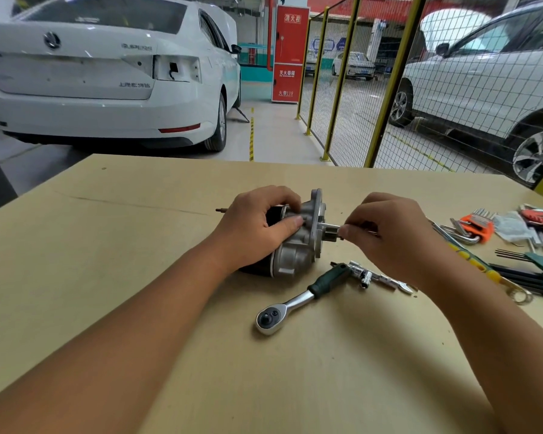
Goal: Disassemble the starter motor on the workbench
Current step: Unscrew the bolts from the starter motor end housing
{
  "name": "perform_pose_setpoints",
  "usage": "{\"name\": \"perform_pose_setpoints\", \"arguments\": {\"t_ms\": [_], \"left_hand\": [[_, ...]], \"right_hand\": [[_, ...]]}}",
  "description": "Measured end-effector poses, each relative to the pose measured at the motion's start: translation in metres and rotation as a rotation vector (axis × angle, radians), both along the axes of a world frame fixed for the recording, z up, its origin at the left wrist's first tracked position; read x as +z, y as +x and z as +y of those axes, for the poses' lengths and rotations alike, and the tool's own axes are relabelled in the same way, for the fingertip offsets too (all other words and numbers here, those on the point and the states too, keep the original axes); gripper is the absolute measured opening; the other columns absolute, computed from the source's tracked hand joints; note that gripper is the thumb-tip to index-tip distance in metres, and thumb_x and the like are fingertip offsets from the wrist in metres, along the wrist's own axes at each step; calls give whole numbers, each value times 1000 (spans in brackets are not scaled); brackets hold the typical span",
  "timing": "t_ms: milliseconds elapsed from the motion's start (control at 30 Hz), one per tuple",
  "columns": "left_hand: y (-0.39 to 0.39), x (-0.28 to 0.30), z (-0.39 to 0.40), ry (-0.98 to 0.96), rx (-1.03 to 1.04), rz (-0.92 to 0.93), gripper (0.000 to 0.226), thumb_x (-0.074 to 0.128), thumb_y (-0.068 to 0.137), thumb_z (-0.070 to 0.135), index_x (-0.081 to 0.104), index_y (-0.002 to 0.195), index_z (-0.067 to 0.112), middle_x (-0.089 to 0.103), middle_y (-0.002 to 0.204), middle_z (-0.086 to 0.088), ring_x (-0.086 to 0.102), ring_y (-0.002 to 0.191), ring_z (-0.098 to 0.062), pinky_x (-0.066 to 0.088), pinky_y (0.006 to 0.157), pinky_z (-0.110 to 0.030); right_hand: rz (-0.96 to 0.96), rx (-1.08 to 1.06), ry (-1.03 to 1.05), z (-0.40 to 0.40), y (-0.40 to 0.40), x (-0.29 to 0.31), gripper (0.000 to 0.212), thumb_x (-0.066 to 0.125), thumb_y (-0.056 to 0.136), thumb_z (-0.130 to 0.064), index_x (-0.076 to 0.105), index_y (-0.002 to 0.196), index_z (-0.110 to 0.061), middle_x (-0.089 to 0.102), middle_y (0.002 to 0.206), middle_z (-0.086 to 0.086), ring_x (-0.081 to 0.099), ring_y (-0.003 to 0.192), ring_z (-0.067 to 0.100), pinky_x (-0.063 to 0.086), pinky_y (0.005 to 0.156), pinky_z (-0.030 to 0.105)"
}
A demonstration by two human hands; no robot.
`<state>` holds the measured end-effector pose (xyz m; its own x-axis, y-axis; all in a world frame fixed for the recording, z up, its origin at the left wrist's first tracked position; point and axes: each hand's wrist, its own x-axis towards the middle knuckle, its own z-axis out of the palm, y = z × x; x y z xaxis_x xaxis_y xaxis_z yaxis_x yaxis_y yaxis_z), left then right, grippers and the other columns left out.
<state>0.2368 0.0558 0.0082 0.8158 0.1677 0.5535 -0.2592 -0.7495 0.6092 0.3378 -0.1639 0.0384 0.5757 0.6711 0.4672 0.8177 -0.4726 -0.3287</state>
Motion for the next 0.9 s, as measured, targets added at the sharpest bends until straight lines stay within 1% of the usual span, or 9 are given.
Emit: {"name": "perform_pose_setpoints", "arguments": {"t_ms": [200, 333, 400, 533, 600, 700, 767, 833, 900], "left_hand": [[0, 2, 0, 9, -31, 11, 6, 69, 88, 30, 71, 93, 27, 73, 115, 6, 64, 116, -10, 51, 102, -43], [0, 3, -1, 1, -32, 15, 5, 69, 88, 29, 71, 92, 30, 73, 115, 6, 65, 114, -11, 51, 102, -42], [0, 3, -1, -3, -23, 20, 8, 68, 87, 32, 72, 92, 28, 73, 114, 7, 65, 114, -10, 51, 102, -42], [0, 4, -2, -15, -23, 22, 11, 66, 86, 33, 73, 92, 26, 73, 113, 6, 65, 114, -10, 50, 102, -43], [0, 4, -2, -20, -21, 24, 11, 66, 85, 33, 73, 92, 26, 74, 113, 6, 65, 114, -10, 50, 102, -43], [0, 4, -3, -24, -16, 28, 10, 66, 85, 34, 72, 91, 29, 73, 114, 7, 65, 115, -9, 50, 103, -42], [0, 5, -3, -25, -18, 25, 7, 67, 85, 34, 71, 90, 31, 74, 114, 7, 65, 114, -8, 50, 103, -41], [0, 5, -3, -27, -13, 23, 5, 67, 84, 35, 69, 89, 34, 73, 113, 8, 65, 114, -7, 50, 103, -40], [0, 4, -3, -26, -8, 21, 4, 67, 84, 35, 68, 88, 36, 73, 114, 9, 65, 113, -6, 51, 103, -40]], "right_hand": [[-38, -7, 24, 0, -1, 0, 6, 81, 84, -25, 76, 82, -22, 58, 80, -17, 53, 71, -1, 37, 61, 18], [12, 14, -52, -3, -1, 1, 7, 73, 90, -32, 73, 85, -28, 62, 73, -18, 54, 68, -1, 37, 59, 20], [21, 34, -62, -4, 0, 3, 11, 68, 94, -28, 75, 88, -22, 60, 70, -15, 54, 68, 2, 35, 59, 18], [-5, 30, -92, -4, 2, 7, 13, 67, 95, -17, 78, 93, -12, 61, 81, -3, 54, 73, 5, 33, 63, 10], [-28, 15, -89, -3, 1, 7, 11, 69, 94, -18, 79, 92, -12, 60, 81, -5, 53, 73, 4, 35, 65, 10], [-61, -32, -81, -4, -1, 7, 5, 76, 87, -27, 77, 85, -23, 58, 80, -18, 56, 76, 9, 49, 74, 36], [-69, -40, -71, -4, -3, 9, 9, 81, 82, -29, 72, 80, -27, 56, 79, -21, 56, 76, 9, 50, 75, 41], [-41, -19, -52, -3, -1, 8, 13, 82, 82, -27, 70, 79, -27, 56, 78, -19, 54, 72, 4, 47, 68, 31], [12, 3, -34, -3, -1, 6, 14, 80, 85, -25, 67, 80, -27, 57, 74, -16, 54, 68, 0, 36, 59, 14]]}}
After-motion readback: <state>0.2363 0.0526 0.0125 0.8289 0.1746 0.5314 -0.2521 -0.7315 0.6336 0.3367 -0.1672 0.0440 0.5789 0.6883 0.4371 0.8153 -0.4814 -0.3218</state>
